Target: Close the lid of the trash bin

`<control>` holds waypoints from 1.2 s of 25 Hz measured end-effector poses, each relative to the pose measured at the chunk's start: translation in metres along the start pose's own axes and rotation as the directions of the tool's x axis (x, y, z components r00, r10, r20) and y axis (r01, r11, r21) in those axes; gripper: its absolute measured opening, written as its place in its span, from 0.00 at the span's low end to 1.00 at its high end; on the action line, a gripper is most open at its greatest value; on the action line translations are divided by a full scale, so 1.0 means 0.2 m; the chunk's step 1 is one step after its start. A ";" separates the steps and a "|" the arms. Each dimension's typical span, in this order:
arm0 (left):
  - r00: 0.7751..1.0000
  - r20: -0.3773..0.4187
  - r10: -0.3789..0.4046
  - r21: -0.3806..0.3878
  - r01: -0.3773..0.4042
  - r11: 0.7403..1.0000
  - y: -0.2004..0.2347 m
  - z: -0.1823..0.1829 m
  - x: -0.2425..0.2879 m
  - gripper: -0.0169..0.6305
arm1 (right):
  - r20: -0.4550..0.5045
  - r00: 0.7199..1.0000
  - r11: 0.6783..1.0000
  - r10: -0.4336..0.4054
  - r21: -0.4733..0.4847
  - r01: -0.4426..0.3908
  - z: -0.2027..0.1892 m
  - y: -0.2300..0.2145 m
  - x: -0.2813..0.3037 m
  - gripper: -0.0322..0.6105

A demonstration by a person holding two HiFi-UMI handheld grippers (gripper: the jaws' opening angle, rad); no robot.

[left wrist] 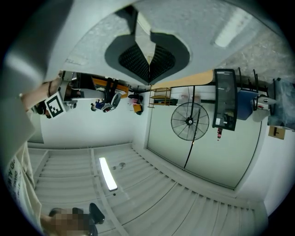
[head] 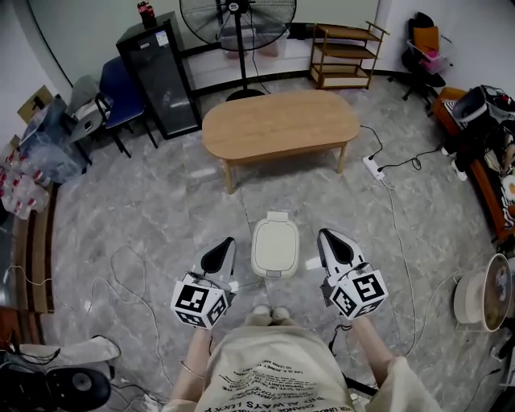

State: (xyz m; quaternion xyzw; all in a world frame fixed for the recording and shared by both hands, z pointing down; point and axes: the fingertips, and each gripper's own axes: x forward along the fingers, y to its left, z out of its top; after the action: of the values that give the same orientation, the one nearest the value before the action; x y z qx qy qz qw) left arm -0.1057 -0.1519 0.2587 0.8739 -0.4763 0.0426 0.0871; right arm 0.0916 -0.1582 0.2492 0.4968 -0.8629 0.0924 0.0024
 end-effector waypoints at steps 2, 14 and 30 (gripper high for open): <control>1.000 0.010 0.014 0.003 -0.014 1.000 0.01 0.01 -0.01 0.06 | 0.017 1.000 1.000 -0.002 -0.001 0.002 0.02 -0.01 -0.01 0.06; 0.997 0.050 0.057 0.023 -0.059 0.998 0.06 0.08 -0.04 0.06 | 0.082 0.996 0.999 -0.022 0.037 0.019 0.10 -0.05 -0.05 0.06; 0.998 0.029 0.058 0.049 -0.059 0.997 0.04 0.07 -0.04 0.06 | 0.048 0.998 0.997 -0.039 -0.069 0.043 0.10 -0.04 -0.09 0.06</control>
State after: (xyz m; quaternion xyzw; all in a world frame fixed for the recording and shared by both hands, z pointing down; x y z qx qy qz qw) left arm -0.1171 -0.1514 0.2450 0.8621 -0.5015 0.0449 0.0575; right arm 0.1095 -0.1511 0.2289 0.5161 -0.8551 0.0506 0.0015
